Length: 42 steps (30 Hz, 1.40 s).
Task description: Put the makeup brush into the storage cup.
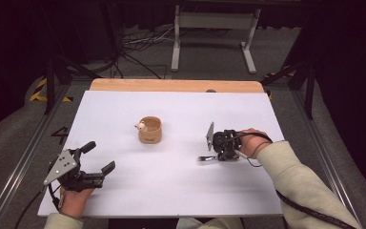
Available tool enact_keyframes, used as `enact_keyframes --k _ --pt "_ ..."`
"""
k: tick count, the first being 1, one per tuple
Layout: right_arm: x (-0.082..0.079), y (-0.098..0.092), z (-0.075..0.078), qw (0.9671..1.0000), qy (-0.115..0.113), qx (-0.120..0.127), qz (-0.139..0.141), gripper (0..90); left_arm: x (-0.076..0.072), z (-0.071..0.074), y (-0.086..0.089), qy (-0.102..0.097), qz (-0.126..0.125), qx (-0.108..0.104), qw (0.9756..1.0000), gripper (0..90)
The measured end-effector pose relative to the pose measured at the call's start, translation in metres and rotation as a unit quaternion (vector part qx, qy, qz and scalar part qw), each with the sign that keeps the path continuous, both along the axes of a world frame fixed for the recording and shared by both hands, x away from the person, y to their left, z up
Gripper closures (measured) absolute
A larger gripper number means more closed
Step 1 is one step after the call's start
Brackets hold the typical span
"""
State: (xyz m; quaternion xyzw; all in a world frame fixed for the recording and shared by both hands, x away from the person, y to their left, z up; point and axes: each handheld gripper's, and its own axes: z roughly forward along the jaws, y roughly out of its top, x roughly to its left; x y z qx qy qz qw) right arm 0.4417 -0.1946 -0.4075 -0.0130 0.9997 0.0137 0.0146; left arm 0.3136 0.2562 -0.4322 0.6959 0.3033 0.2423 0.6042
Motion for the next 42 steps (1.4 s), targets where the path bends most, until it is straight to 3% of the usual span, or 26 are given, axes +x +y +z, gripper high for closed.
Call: enact_keyframes --k 5,8,12,16,22,26,29,32,36,40,42 --pt "-0.002 -0.004 0.012 0.9997 -0.015 0.018 -0.010 79.6 0.003 0.002 0.001 0.002 0.002 -0.014 0.9999 0.5" --pt "-0.003 -0.006 0.017 0.9994 -0.018 0.027 -0.015 79.6 0.006 0.003 0.001 0.018 -0.005 -0.029 0.9994 0.4" --pt "-0.006 -0.009 0.028 0.9981 -0.029 0.052 -0.018 79.6 0.009 0.006 -0.005 0.020 -0.010 -0.027 0.9994 0.4" --pt "-0.010 -0.011 0.041 0.9947 -0.039 0.092 -0.024 79.6 0.013 0.009 -0.008 0.035 -0.020 -0.038 0.9985 0.4" --pt "-0.012 -0.016 0.052 0.9863 -0.040 0.156 -0.034 79.7 0.018 0.014 -0.010 0.030 -0.018 -0.050 0.9982 0.4" --pt "-0.017 -0.017 0.058 0.9769 -0.058 0.201 -0.043 79.7 0.020 0.017 -0.012 0.026 -0.017 -0.051 0.9982 1.1" --pt "-0.021 -0.018 0.060 0.9678 -0.079 0.231 -0.060 79.6 0.026 0.023 -0.017 0.039 -0.015 -0.062 0.9972 2.3" --pt "-0.024 -0.020 0.060 0.9590 -0.091 0.257 -0.078 79.6 0.027 0.028 -0.020 0.037 -0.003 -0.065 0.9972 2.4" --pt "-0.029 -0.022 0.061 0.9439 -0.103 0.299 -0.096 79.6 0.029 0.031 -0.027 0.032 -0.003 -0.052 0.9981 2.4" --pt "-0.035 -0.024 0.065 0.9267 -0.111 0.344 -0.102 79.6 0.030 0.032 -0.031 0.026 -0.003 -0.057 0.9980 0.9" --pt "-0.038 -0.024 0.066 0.9198 -0.116 0.360 -0.104 79.5 0.030 0.033 -0.031 0.022 -0.010 -0.057 0.9981 0.6"
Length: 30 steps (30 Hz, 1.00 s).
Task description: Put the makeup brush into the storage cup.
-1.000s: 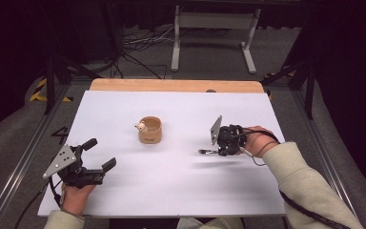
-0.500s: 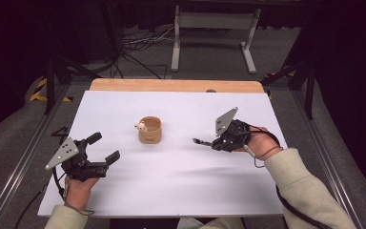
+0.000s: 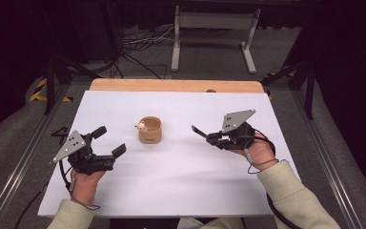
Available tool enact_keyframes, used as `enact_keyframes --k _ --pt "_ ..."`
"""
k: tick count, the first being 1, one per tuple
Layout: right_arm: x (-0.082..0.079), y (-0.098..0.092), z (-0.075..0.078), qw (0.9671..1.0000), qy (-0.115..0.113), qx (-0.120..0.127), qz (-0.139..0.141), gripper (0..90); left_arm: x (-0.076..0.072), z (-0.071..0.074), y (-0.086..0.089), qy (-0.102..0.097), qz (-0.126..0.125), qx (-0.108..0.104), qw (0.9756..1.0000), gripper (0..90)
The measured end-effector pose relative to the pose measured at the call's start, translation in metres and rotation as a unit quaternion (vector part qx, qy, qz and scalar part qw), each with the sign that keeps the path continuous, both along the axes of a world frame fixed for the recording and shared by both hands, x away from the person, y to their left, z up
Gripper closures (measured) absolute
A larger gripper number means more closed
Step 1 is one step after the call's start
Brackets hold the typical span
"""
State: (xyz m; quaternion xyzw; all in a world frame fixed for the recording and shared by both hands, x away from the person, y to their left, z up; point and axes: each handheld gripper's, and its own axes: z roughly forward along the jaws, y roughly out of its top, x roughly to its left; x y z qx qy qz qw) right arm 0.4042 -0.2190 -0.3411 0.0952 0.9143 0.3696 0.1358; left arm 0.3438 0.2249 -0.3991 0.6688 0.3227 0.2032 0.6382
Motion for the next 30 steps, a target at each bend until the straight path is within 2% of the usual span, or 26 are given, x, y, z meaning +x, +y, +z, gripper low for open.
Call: enact_keyframes --k 3,5,6,7,9,10,11,12,13,14,16,17,22,24,27,30 --pt "-0.003 0.000 -0.002 0.9997 -0.013 0.019 -0.006 79.4 0.000 0.001 -0.001 -0.006 -0.004 0.004 1.0000 0.9" --pt "-0.005 0.001 -0.005 0.9989 -0.016 0.043 -0.007 79.4 0.000 0.004 -0.004 -0.013 -0.009 0.012 0.9998 1.0" --pt "-0.005 0.001 -0.005 0.9989 -0.016 0.043 -0.007 79.4 0.000 0.004 -0.004 -0.013 -0.009 0.012 0.9998 0.9" --pt "-0.006 0.001 -0.007 0.9984 -0.017 0.054 -0.007 79.4 0.001 0.005 -0.005 -0.015 -0.011 0.015 0.9997 0.9" --pt "-0.011 0.002 -0.010 0.9956 -0.020 0.092 -0.007 79.5 0.002 0.005 -0.006 -0.008 -0.024 0.016 0.9996 1.0" --pt "-0.011 0.002 -0.010 0.9956 -0.020 0.092 -0.007 79.5 0.002 0.005 -0.006 -0.008 -0.024 0.016 0.9996 1.0" --pt "-0.015 0.002 -0.011 0.9930 -0.026 0.115 -0.008 79.4 0.003 0.005 -0.007 -0.004 -0.031 0.015 0.9994 1.0" --pt "-0.015 0.002 -0.011 0.9930 -0.026 0.115 -0.008 79.4 0.003 0.005 -0.007 -0.004 -0.031 0.015 0.9994 1.0" --pt "-0.020 0.003 -0.011 0.9898 -0.033 0.138 -0.010 79.4 0.003 0.006 -0.007 -0.006 -0.038 0.015 0.9991 1.1" --pt "-0.020 0.003 -0.011 0.9898 -0.033 0.138 -0.010 79.4 0.003 0.006 -0.007 -0.006 -0.038 0.015 0.9991 1.2" --pt "-0.025 0.003 -0.012 0.9857 -0.053 0.160 -0.009 79.4 0.003 0.006 -0.008 -0.005 -0.044 0.008 0.9990 1.4" --pt "-0.026 0.003 -0.012 0.9843 -0.053 0.168 -0.010 79.4 0.003 0.007 -0.008 -0.004 -0.046 0.004 0.9989 1.5" --pt "-0.028 0.009 -0.019 0.9818 -0.046 0.184 -0.007 79.4 -0.001 0.012 -0.014 -0.024 -0.055 0.007 0.9982 2.6" --pt "-0.028 0.011 -0.020 0.9808 -0.041 0.190 -0.007 79.3 -0.003 0.014 -0.017 -0.026 -0.061 0.008 0.9978 2.6" --pt "-0.030 0.014 -0.022 0.9776 -0.030 0.208 -0.011 79.4 -0.004 0.016 -0.021 -0.033 -0.070 0.012 0.9970 2.8" --pt "-0.033 0.019 -0.025 0.9764 -0.031 0.214 -0.012 79.4 -0.004 0.017 -0.027 -0.032 -0.082 0.015 0.9960 3.0"
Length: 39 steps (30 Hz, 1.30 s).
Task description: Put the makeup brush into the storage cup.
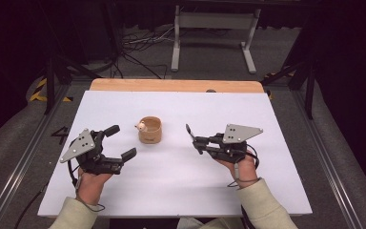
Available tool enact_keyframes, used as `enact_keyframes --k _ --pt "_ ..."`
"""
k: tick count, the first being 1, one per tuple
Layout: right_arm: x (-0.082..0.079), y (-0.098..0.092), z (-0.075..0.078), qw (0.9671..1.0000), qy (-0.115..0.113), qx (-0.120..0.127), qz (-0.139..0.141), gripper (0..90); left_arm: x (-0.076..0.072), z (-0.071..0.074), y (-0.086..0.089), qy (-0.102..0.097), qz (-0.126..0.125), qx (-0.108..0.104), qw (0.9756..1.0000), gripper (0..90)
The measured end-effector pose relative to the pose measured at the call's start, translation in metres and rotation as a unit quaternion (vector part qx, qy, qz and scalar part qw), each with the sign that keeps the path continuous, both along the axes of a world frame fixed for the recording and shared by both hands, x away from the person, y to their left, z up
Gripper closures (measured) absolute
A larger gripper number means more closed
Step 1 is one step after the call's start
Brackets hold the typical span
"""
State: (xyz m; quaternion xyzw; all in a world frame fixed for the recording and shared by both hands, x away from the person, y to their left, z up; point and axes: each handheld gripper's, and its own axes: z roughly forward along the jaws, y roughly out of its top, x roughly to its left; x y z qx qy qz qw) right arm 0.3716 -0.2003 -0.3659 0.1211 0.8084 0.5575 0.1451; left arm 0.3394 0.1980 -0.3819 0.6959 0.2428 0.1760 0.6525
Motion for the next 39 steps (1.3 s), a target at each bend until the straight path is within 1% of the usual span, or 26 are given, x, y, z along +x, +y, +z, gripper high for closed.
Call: enact_keyframes --k 1,3,5,9,13,17,22,28,30,32,34,36,37,39 --pt "-0.001 0.002 -0.001 1.0000 0.002 0.005 0.001 79.3 0.000 0.000 -0.002 -0.001 -0.005 0.000 1.0000 3.1" --pt "-0.003 0.005 -0.003 1.0000 0.001 0.006 0.002 79.4 -0.001 0.002 -0.007 -0.001 -0.017 -0.001 0.9999 3.3" --pt "-0.004 0.008 -0.003 1.0000 -0.007 0.001 0.000 79.3 -0.001 0.004 -0.011 -0.005 -0.027 0.000 0.9996 3.8" --pt "-0.007 0.011 -0.006 0.9999 -0.016 0.005 -0.003 79.3 -0.001 0.007 -0.020 -0.010 -0.042 0.001 0.9991 5.2" --pt "-0.009 0.014 -0.010 0.9997 -0.012 0.022 -0.003 79.3 -0.001 0.008 -0.032 -0.014 -0.064 0.009 0.9978 8.0" --pt "-0.013 0.018 -0.011 0.9993 -0.023 0.030 -0.002 79.3 -0.001 0.009 -0.045 -0.016 -0.079 0.010 0.9967 10.2" --pt "-0.016 0.025 -0.014 0.9989 -0.028 0.037 0.005 79.2 0.000 0.010 -0.059 -0.013 -0.097 0.011 0.9951 11.6" --pt "-0.017 0.028 -0.018 0.9986 -0.030 0.042 0.008 79.2 0.002 0.009 -0.069 -0.008 -0.106 0.013 0.9942 11.8" --pt "-0.017 0.030 -0.020 0.9984 -0.027 0.048 0.010 79.2 0.003 0.008 -0.073 -0.006 -0.109 0.013 0.9939 11.9" --pt "-0.017 0.031 -0.021 0.9984 -0.028 0.048 0.011 79.2 0.003 0.008 -0.074 -0.006 -0.107 0.012 0.9941 11.9" --pt "-0.019 0.033 -0.023 0.9980 -0.027 0.055 0.012 79.0 0.004 0.007 -0.076 0.000 -0.102 0.013 0.9947 11.7" --pt "-0.020 0.034 -0.024 0.9979 -0.030 0.057 0.012 79.0 0.004 0.006 -0.076 0.003 -0.102 0.012 0.9947 12.2" --pt "-0.022 0.036 -0.027 0.9972 -0.034 0.066 0.013 79.0 0.005 0.004 -0.077 0.005 -0.104 0.013 0.9945 13.6" --pt "-0.022 0.038 -0.030 0.9972 -0.033 0.066 0.011 79.1 0.004 0.003 -0.079 0.007 -0.107 0.016 0.9941 14.8"
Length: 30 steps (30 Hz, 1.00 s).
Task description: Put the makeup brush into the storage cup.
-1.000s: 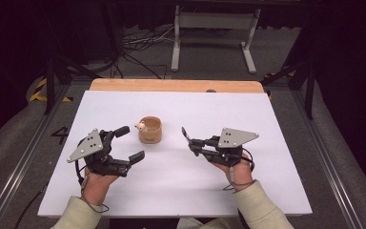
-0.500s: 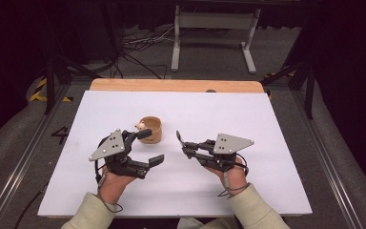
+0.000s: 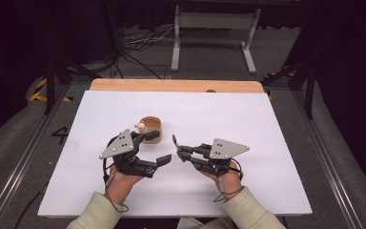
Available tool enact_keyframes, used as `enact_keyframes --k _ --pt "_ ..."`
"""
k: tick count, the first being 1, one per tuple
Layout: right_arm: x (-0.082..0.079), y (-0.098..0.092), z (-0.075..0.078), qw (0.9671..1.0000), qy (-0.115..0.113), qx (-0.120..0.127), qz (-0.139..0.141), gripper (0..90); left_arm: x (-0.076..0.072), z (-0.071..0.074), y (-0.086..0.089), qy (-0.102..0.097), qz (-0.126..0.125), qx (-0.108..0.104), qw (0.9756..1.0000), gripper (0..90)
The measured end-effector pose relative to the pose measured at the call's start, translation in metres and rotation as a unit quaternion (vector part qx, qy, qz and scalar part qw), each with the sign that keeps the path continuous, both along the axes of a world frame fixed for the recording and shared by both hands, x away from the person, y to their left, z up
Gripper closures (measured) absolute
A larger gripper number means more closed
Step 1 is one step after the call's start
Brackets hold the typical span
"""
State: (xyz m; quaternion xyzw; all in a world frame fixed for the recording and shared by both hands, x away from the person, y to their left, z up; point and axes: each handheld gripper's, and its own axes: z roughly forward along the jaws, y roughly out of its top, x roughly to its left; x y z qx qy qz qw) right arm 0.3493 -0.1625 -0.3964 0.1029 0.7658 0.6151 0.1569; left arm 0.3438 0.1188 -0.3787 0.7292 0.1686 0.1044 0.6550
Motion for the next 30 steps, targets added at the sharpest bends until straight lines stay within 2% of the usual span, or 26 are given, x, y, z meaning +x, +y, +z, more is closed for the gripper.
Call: enact_keyframes --k 4,10,12,16,17,20,25,27,29,30 --pt "0.000 0.003 -0.005 1.0000 0.006 0.006 -0.002 79.0 -0.001 -0.001 -0.003 -0.002 -0.004 0.006 1.0000 17.1" --pt "-0.001 0.007 -0.009 0.9999 0.011 0.010 -0.001 79.0 -0.001 -0.003 -0.010 0.001 -0.011 0.004 0.9999 22.5" --pt "-0.001 0.008 -0.010 0.9999 0.013 0.008 0.000 79.0 -0.001 -0.004 -0.012 0.002 -0.012 0.007 0.9999 29.7" --pt "-0.002 0.010 -0.012 0.9999 0.012 0.005 0.005 78.8 -0.001 -0.007 -0.013 -0.002 -0.011 0.012 0.9999 36.1" --pt "-0.002 0.010 -0.012 0.9999 0.013 0.006 0.005 78.8 -0.001 -0.008 -0.013 -0.005 -0.010 0.015 0.9998 41.6" --pt "-0.002 0.010 -0.013 0.9998 0.014 0.010 0.007 78.9 0.000 -0.011 -0.014 0.005 -0.014 0.015 0.9998 47.9" --pt "-0.003 0.012 -0.014 0.9998 0.014 0.009 0.012 78.8 -0.001 -0.012 -0.016 0.004 -0.015 0.024 0.9996 55.3" --pt "-0.003 0.013 -0.014 0.9998 0.013 0.009 0.014 78.8 -0.001 -0.013 -0.016 0.007 -0.014 0.023 0.9996 62.2" --pt "-0.004 0.013 -0.014 0.9997 0.014 0.009 0.015 78.8 -0.001 -0.013 -0.016 0.009 -0.014 0.018 0.9997 64.7" --pt "-0.004 0.014 -0.014 0.9997 0.014 0.008 0.017 78.8 -0.001 -0.014 -0.015 0.009 -0.017 0.019 0.9996 70.1"
